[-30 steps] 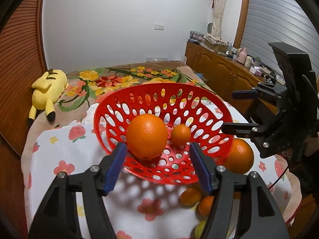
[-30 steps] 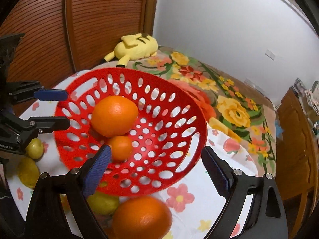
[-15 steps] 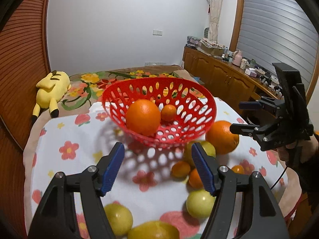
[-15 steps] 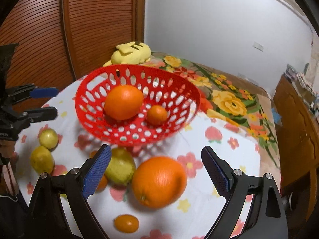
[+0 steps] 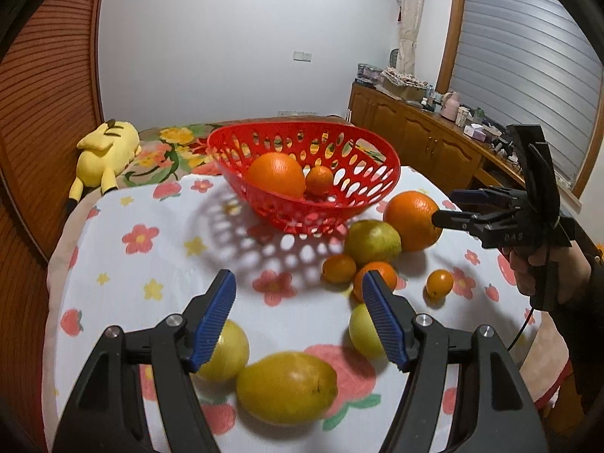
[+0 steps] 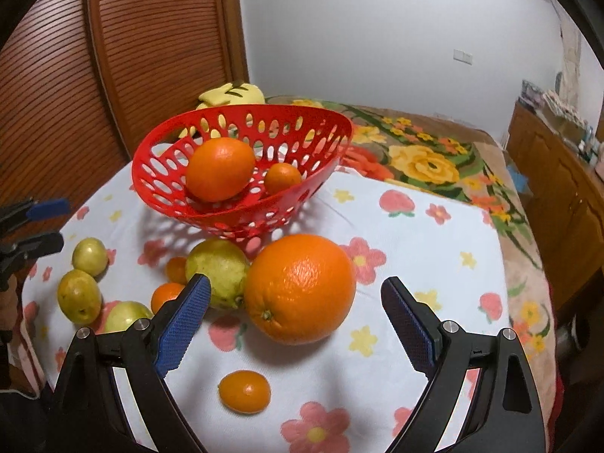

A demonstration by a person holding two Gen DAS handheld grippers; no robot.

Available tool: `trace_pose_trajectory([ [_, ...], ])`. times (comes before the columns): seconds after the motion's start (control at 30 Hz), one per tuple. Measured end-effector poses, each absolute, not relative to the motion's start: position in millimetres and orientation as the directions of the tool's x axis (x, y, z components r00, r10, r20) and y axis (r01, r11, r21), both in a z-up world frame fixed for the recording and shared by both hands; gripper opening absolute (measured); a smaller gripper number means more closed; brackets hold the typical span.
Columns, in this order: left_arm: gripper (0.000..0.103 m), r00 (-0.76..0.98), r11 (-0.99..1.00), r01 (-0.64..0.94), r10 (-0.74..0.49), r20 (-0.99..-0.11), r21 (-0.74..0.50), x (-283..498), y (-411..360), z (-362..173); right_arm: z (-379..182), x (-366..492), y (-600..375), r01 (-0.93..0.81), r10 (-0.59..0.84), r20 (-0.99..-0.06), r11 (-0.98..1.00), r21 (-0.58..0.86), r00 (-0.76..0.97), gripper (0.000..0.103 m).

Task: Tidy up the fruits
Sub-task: 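Grasp a large pomelo with the left tool while the right tool grasps a large orange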

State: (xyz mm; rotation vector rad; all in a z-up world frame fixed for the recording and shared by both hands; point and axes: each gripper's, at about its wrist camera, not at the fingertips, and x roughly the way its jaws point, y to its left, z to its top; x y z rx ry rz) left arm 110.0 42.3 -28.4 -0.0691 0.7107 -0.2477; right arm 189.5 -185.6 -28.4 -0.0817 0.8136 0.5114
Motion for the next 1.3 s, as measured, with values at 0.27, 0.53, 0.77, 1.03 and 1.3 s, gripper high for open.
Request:
trace_pose_trajectory([
  [0.27,0.07,0.707,0.968,0.189,-0.252,-0.661,-0.167,100,45,-48,-41,200,-187,-0.439,0.41,-0.717,0.884,0.16,0.564,0.094],
  [0.53,0.07,0.693,0.967,0.173,-0.253,-0.675,-0.185,90,47,-62,-54,217,-183,-0.427,0.428,-0.728,0.881,0.203,0.535,0.094],
  [0.77,0.07,0.685,0.967,0.161,-0.254,-0.683,-0.198,83,50,-69,-68,228,-181,-0.411,0.434,-0.746,0.881,0.234,0.505,0.094],
  [1.03,0.07,0.672,0.969,0.144,-0.244,-0.699,-0.2,78,52,-80,-73,229,-184,-0.407,0.439,-0.751,0.879,0.246,0.494,0.093],
  [1.3,0.072,0.656,0.965,0.154,-0.26,-0.709,-0.211,81,48,-91,-68,219,-183,-0.421,0.448,-0.741,0.874,0.243,0.5,0.083],
])
